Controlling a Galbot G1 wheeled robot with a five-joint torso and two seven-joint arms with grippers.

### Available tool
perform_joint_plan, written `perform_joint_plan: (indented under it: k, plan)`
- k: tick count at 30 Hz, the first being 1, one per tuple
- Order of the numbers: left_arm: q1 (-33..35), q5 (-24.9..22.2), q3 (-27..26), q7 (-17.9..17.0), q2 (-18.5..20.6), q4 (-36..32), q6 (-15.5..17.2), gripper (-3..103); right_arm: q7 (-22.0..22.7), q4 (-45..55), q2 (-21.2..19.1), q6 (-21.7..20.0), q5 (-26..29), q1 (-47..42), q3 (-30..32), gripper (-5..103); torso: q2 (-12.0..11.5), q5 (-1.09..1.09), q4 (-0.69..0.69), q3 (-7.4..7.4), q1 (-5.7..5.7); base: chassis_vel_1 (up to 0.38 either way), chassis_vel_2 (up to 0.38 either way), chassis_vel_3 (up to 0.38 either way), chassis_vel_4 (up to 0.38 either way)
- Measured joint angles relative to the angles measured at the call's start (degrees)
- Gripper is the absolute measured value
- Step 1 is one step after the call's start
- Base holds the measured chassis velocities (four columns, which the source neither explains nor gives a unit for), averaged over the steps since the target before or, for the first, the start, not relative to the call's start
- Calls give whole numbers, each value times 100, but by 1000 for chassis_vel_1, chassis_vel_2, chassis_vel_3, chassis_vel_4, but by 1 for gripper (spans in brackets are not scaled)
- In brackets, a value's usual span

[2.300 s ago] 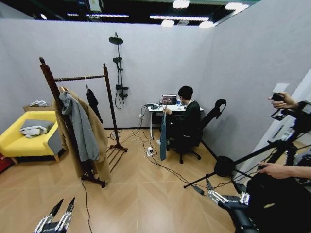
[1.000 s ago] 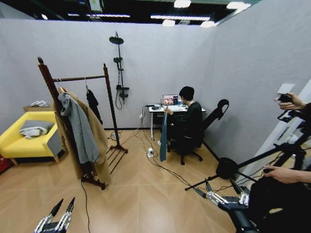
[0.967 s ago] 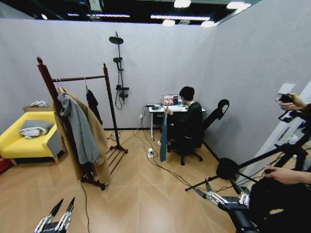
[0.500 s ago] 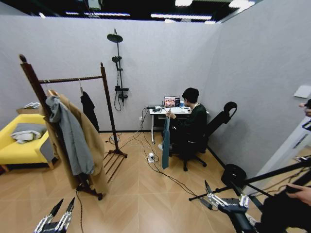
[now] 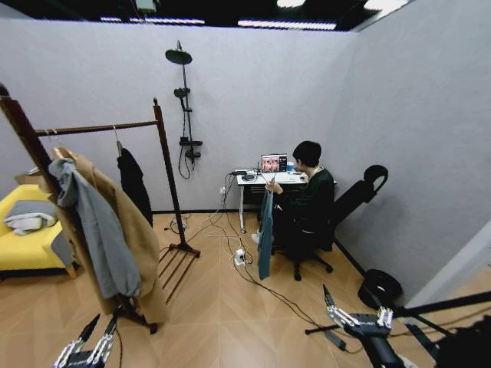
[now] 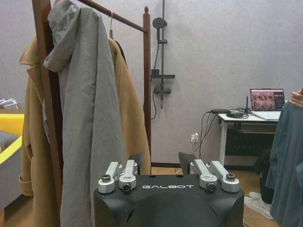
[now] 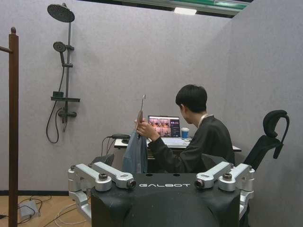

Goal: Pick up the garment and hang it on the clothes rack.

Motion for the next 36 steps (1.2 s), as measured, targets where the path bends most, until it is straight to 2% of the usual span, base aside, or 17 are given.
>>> perform_joint_plan:
  k: [6, 9, 11, 22, 24, 26, 31, 36]
  plan:
    - [0, 0, 0, -1, 0, 0, 0, 46, -3, 0, -44, 19, 33, 8, 1, 100, 0, -2, -3, 0, -1, -241, 247, 234, -241]
    - [0, 0, -1, -2, 0, -1, 0, 46, -4, 0, -64, 28, 52, 13, 2, 100, 0, 2, 2, 0, -1, -263, 277, 260, -253]
    - [0, 0, -1, -2, 0, 0, 0, 46, -5, 0, -66, 31, 53, 14, 2, 100, 0, -4, -1, 0, 0, -283, 247, 276, -264]
    - [0, 0, 0, -1, 1, 0, 0, 46, 31, 0, -101, 33, 65, 3, 0, 100, -1, -3, -3, 0, 1, -238, 239, 230, -233]
    - [0, 0, 0, 0, 0, 0, 0, 46, 54, 0, -113, 33, 72, -1, 1, 100, 0, 2, 0, 0, 0, -190, 202, 203, -192]
    - [0, 0, 0, 0, 0, 0, 0, 46, 59, 0, -115, 33, 73, -3, 1, 100, 0, -4, 0, 0, 0, -197, 208, 188, -193]
    - [0, 0, 0, 0, 0, 0, 0, 46, 65, 0, -118, 33, 75, -5, 2, 100, 0, -1, -3, 0, -1, -209, 210, 190, -199]
    - [0, 0, -1, -1, 0, 0, 0, 46, 72, 0, -121, 33, 76, -7, 2, 100, 0, 0, 1, 0, 0, -215, 200, 225, -218]
